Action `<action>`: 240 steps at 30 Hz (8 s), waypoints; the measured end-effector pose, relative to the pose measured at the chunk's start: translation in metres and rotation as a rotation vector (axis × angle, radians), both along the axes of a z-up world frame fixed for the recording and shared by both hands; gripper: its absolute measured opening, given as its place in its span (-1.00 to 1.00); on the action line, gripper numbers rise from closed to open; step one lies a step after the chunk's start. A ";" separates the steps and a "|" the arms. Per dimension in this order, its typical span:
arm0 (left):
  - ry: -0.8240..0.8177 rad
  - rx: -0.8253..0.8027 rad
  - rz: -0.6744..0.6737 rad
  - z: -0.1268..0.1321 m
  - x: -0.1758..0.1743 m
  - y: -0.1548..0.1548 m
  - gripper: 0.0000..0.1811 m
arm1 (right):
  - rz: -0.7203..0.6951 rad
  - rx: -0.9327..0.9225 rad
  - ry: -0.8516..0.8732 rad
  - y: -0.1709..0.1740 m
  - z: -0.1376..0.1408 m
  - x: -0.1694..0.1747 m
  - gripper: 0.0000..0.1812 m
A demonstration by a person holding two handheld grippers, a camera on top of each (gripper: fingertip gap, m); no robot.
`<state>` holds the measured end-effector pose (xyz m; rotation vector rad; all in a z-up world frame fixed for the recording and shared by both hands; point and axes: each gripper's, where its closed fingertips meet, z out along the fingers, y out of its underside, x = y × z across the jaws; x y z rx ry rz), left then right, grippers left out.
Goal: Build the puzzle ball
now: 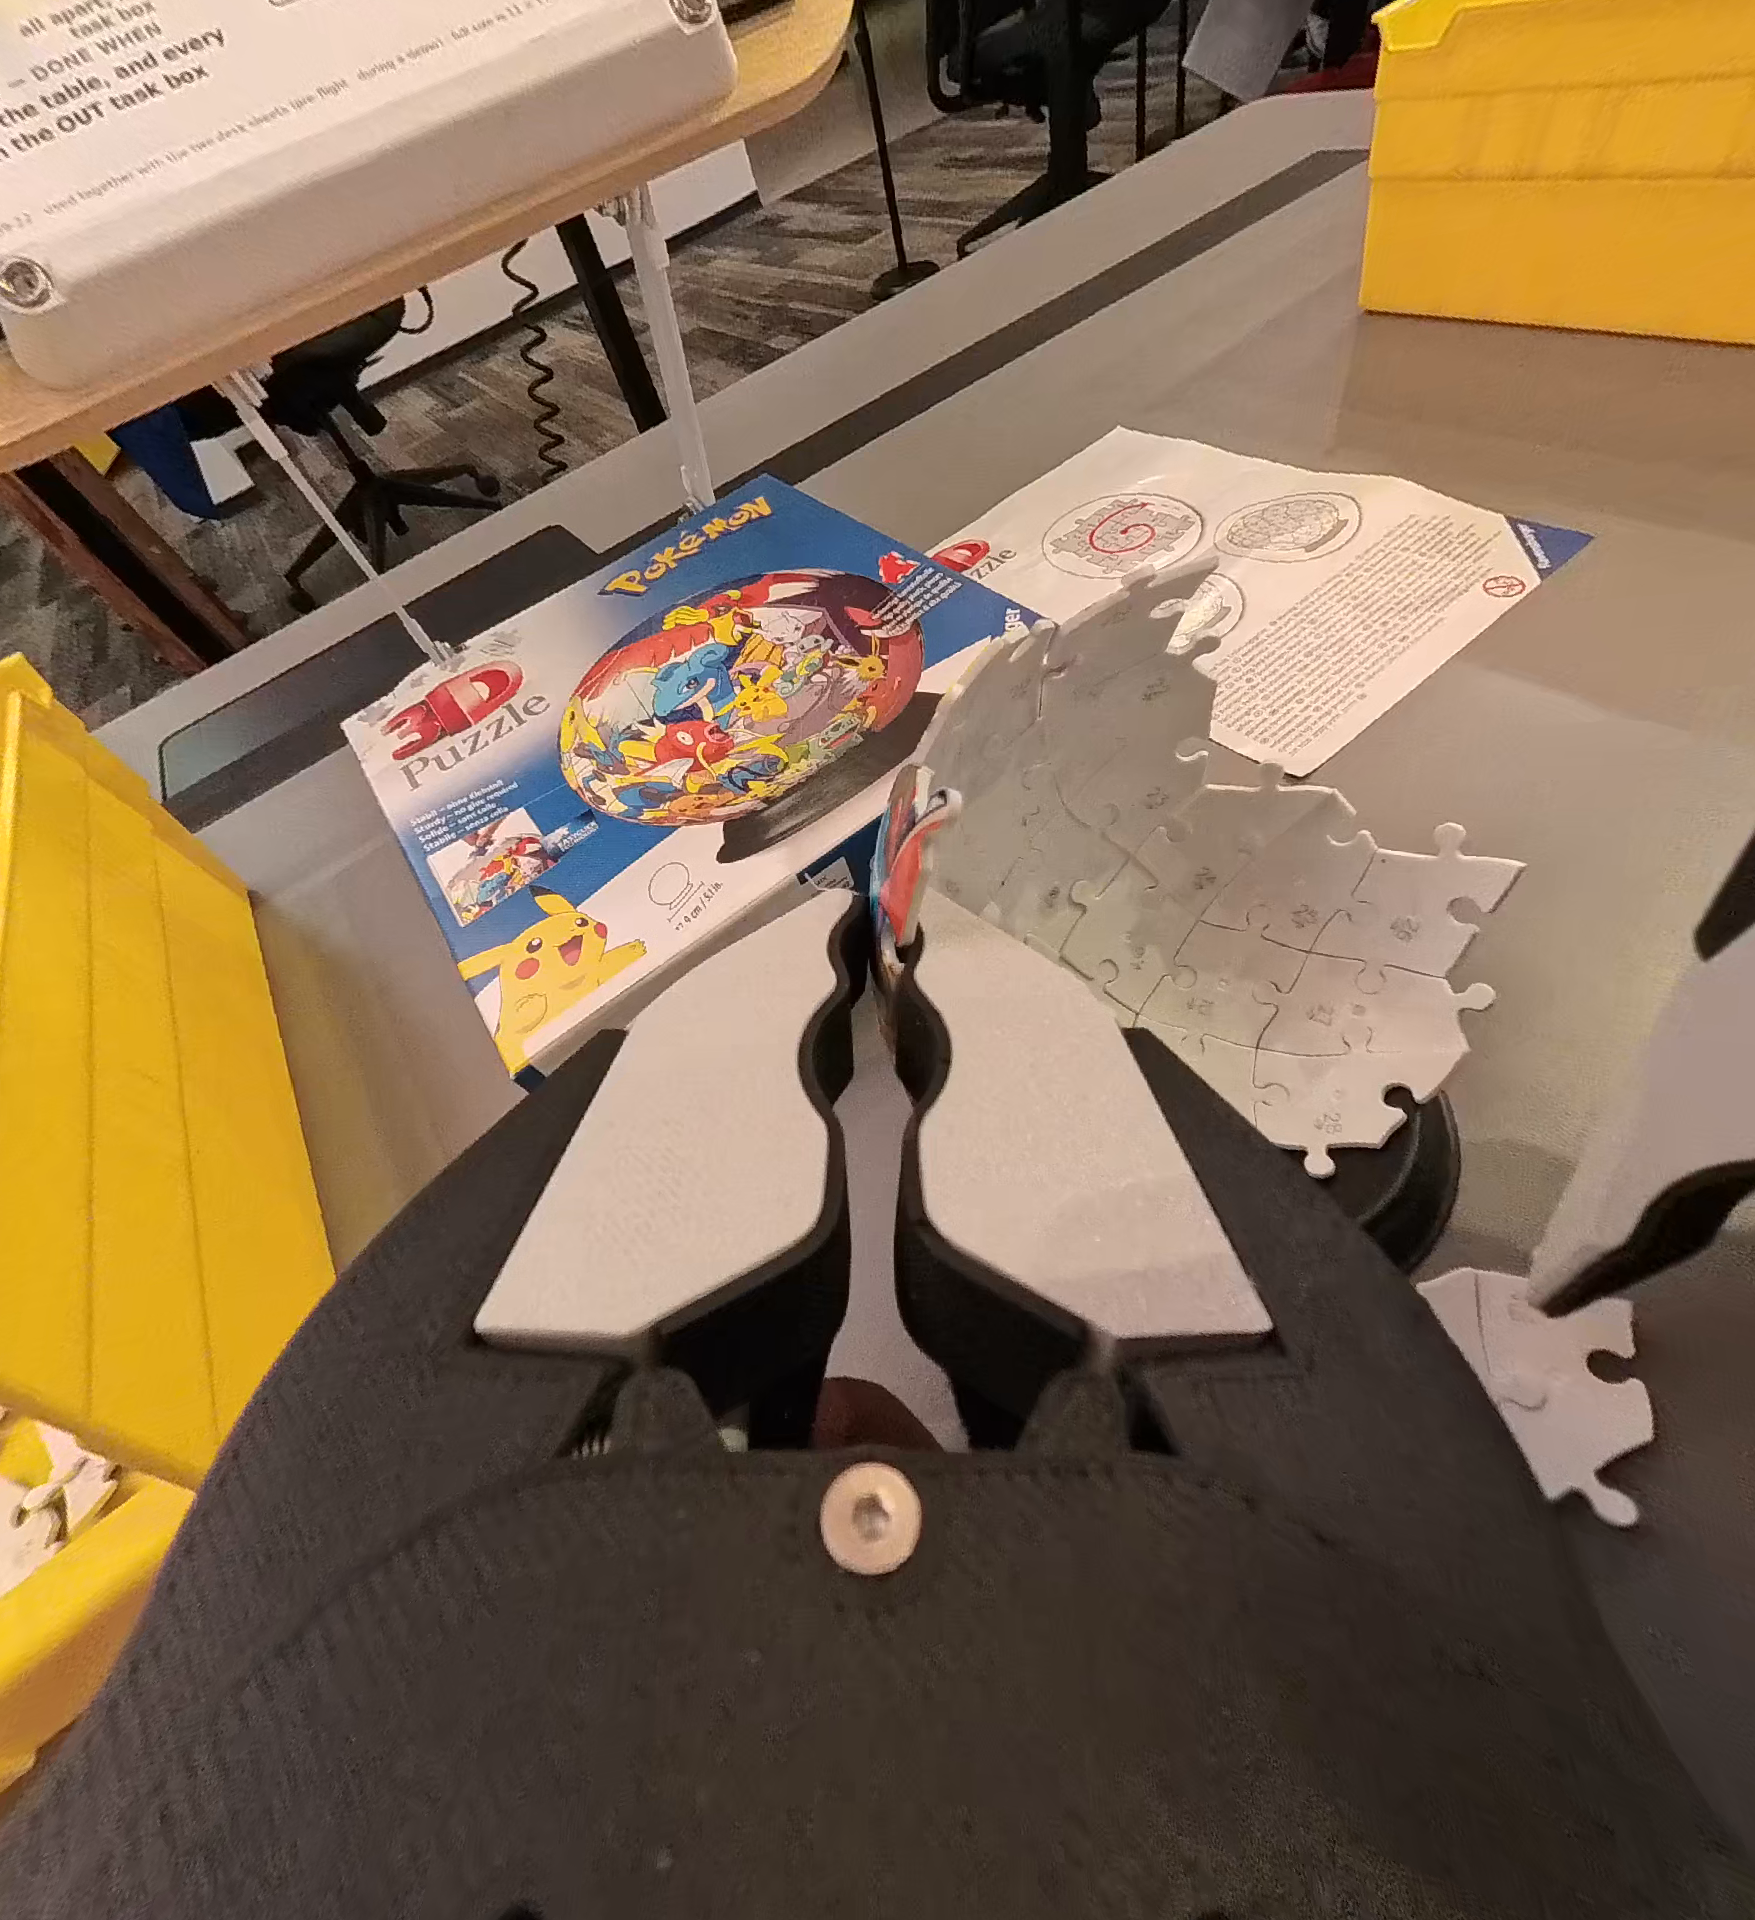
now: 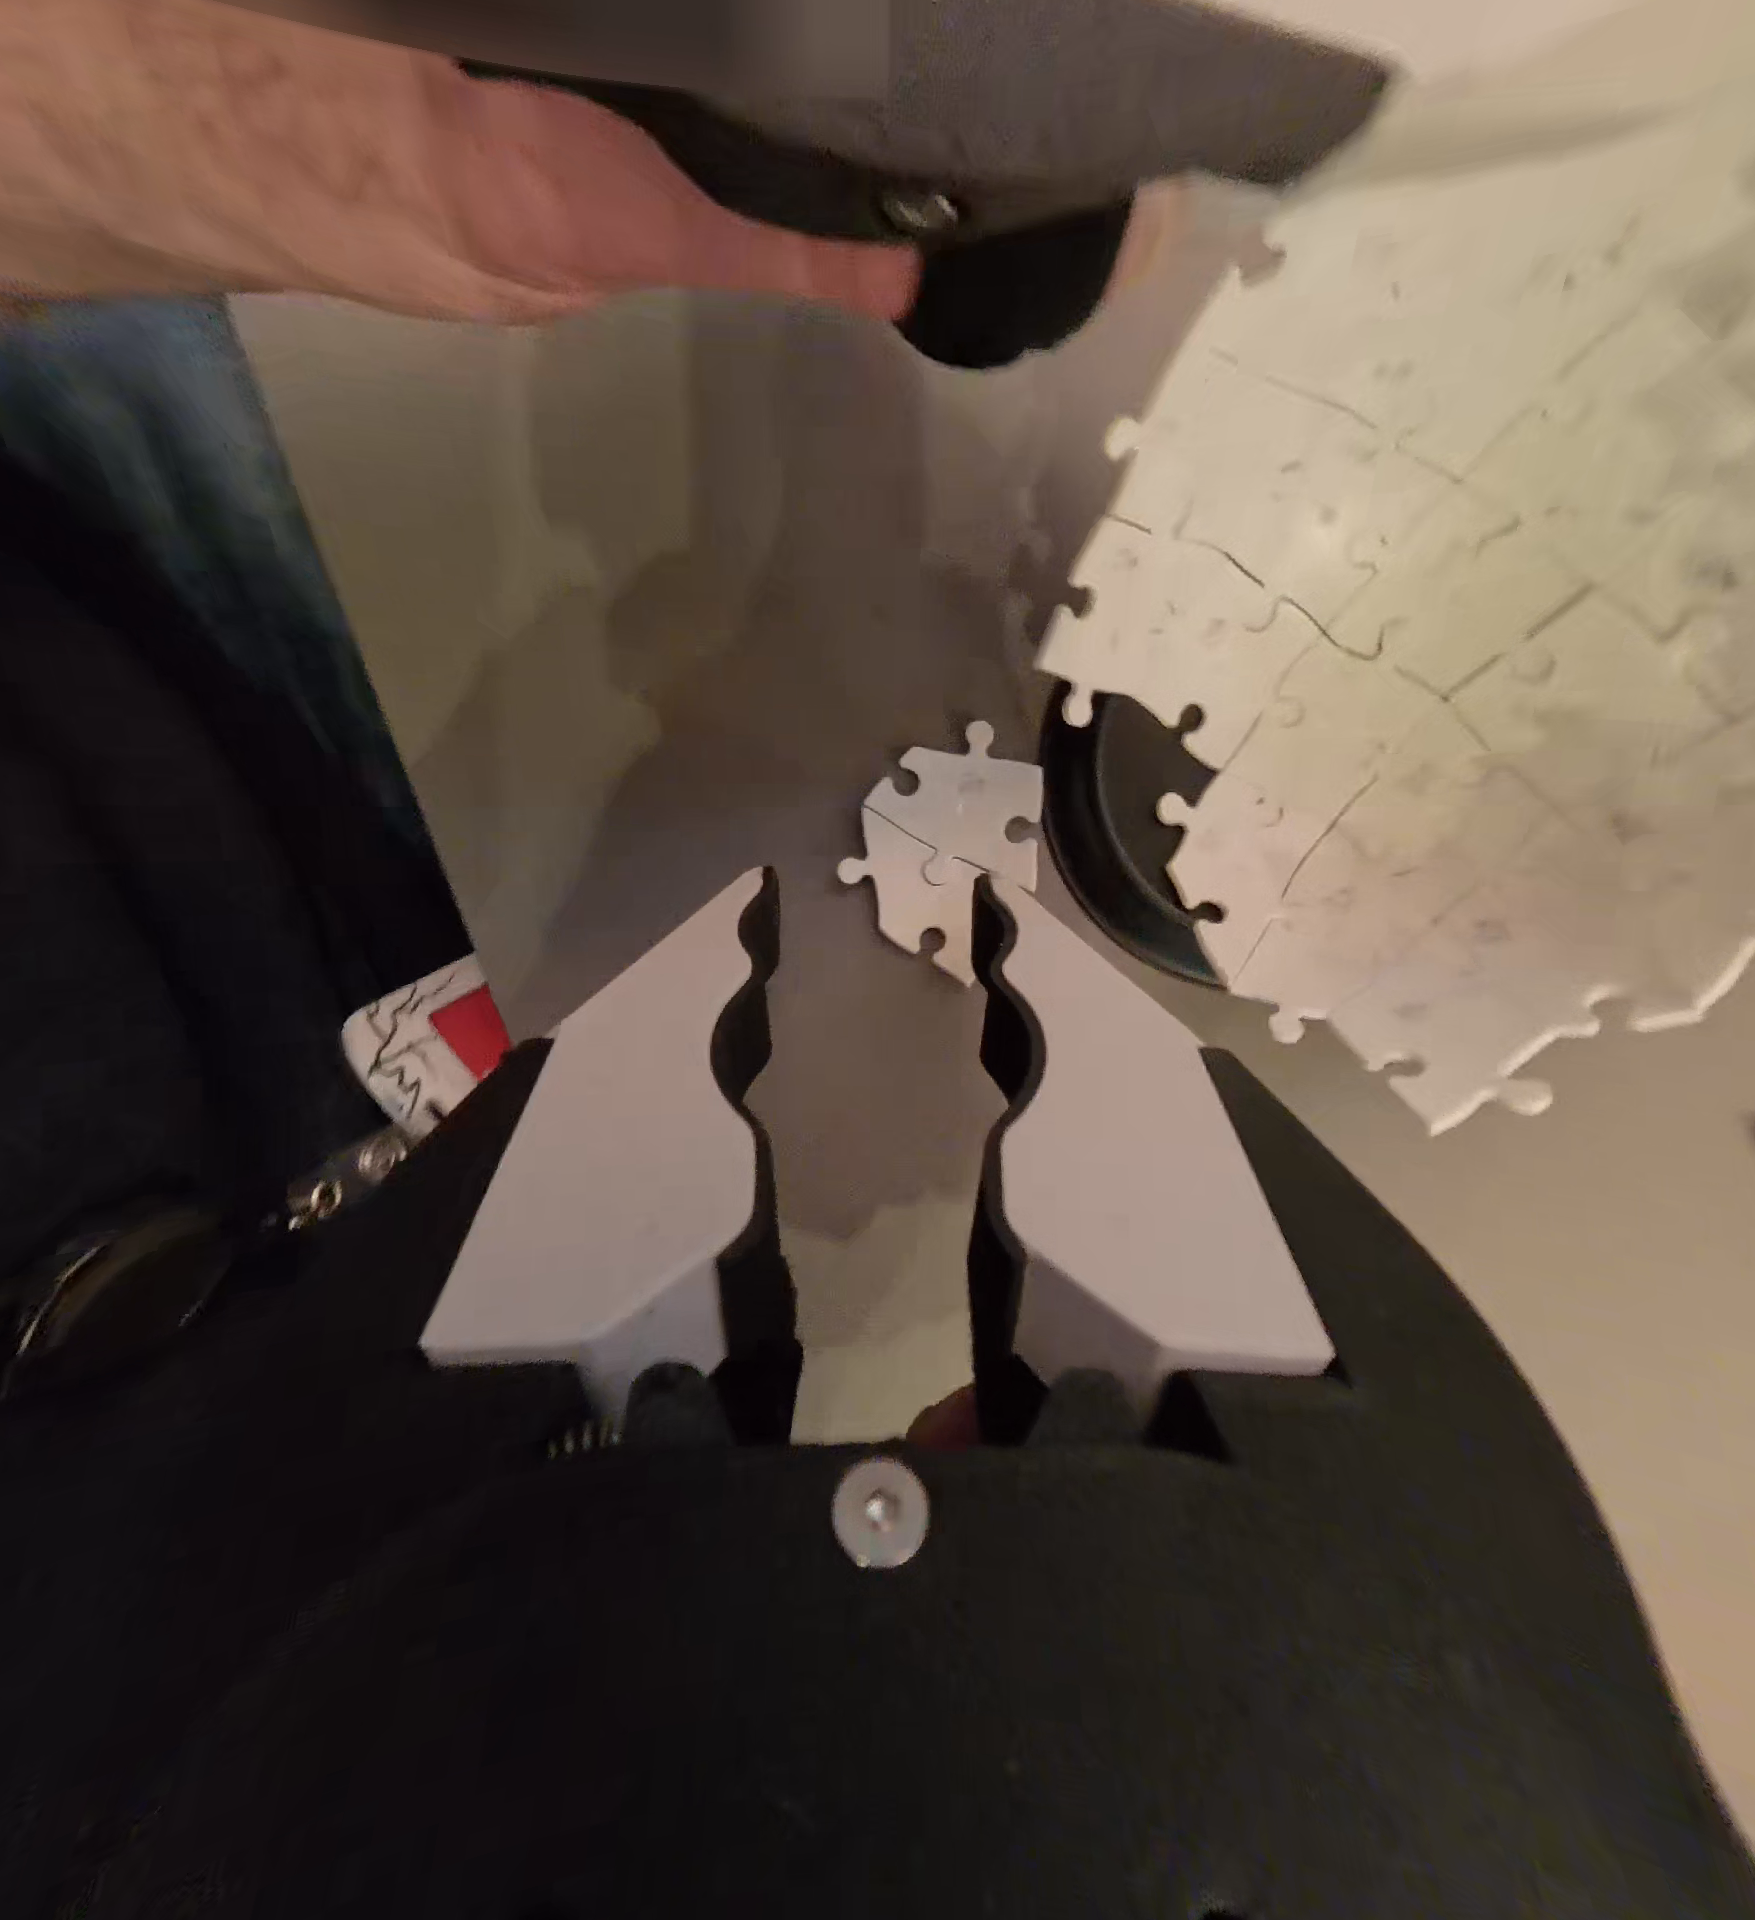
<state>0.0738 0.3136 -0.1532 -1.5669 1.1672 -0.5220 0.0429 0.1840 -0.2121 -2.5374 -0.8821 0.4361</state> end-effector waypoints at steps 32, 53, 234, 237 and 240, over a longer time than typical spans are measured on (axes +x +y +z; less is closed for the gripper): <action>-0.006 0.000 -0.014 0.002 0.001 0.002 -0.97 | -0.093 -0.013 -0.029 -0.018 0.002 0.017 -0.47; -0.013 -0.004 -0.025 0.006 0.002 -0.003 -0.97 | -0.363 0.068 -0.077 -0.020 -0.018 0.030 -0.57; -0.064 0.010 0.061 0.004 -0.001 -0.003 -0.91 | -0.749 0.360 0.267 0.055 0.022 0.062 -1.00; -0.053 -0.005 0.069 0.002 -0.004 -0.003 -0.91 | -0.736 0.363 0.242 0.055 0.020 0.065 -1.00; -0.046 -0.017 0.072 0.000 -0.008 -0.007 -0.88 | -0.736 0.374 0.242 0.054 0.024 0.067 -1.00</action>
